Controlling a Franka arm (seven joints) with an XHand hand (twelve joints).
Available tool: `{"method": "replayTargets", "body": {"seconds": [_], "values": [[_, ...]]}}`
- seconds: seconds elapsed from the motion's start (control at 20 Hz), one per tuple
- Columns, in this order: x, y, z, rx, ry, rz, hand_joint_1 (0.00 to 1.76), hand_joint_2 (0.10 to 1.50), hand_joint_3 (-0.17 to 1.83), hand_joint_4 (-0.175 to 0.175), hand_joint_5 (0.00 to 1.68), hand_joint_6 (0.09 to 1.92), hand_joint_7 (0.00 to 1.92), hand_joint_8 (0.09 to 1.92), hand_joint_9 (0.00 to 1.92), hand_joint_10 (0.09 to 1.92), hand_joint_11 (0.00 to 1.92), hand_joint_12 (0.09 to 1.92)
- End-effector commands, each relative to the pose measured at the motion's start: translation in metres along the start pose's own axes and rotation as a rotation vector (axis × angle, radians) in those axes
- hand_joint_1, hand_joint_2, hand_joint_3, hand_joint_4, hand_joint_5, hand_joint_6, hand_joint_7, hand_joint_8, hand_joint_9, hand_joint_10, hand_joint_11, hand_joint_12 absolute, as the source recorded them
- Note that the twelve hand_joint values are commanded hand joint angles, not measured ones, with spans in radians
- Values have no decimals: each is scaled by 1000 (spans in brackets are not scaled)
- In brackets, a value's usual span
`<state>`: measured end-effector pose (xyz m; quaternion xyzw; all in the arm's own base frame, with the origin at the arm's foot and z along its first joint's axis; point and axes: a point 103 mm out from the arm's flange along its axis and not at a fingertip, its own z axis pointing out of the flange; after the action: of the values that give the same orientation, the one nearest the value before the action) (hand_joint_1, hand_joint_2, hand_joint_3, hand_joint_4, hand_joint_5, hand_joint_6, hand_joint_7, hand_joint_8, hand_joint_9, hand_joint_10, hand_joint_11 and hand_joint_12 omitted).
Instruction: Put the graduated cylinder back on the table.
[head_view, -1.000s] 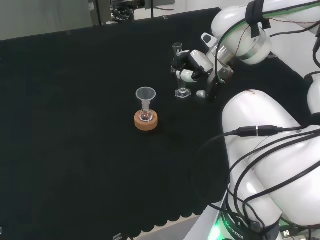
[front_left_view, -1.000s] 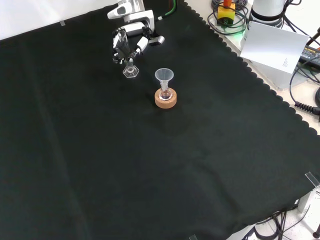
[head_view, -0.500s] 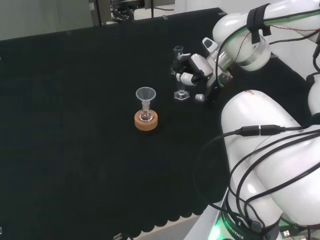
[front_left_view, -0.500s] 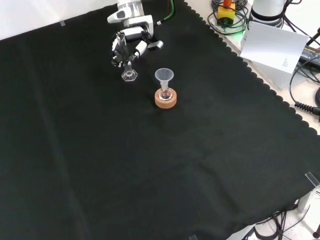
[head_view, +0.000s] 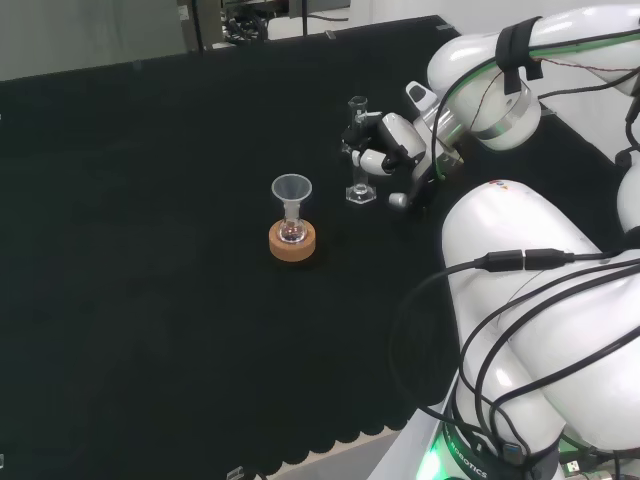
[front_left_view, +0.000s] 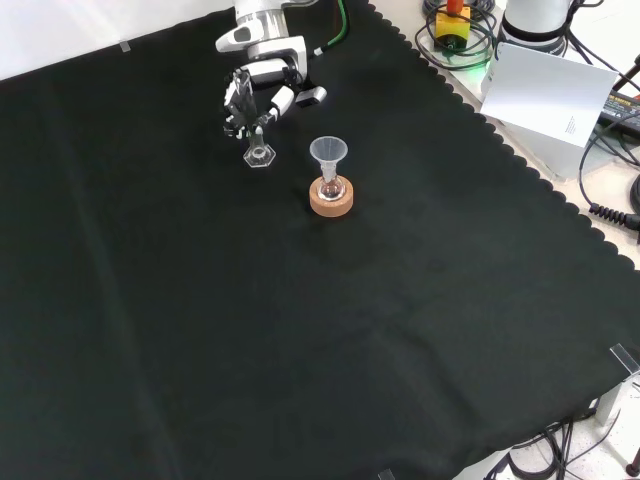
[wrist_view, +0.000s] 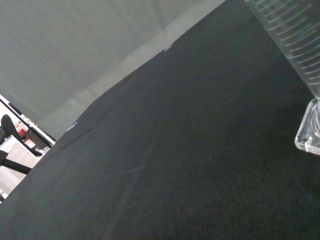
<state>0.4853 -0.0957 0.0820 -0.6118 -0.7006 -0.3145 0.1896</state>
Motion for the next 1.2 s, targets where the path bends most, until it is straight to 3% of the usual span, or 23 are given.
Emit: {"method": "replayTargets", "body": {"seconds": [0.05,1.1,1.2], "values": [[-4,-1,1,-5,7,1,1131,1266,-175,-175,871,1207,1421,229,1597,87,1340,671],[-10,-4,7,12,21,-2,1122,1283,-175,-175,839,1251,1346,237,1534,87,1295,703],[-10,-4,9,16,34,4,1201,1189,-38,-175,867,1183,1076,807,1520,87,1279,717]]}}
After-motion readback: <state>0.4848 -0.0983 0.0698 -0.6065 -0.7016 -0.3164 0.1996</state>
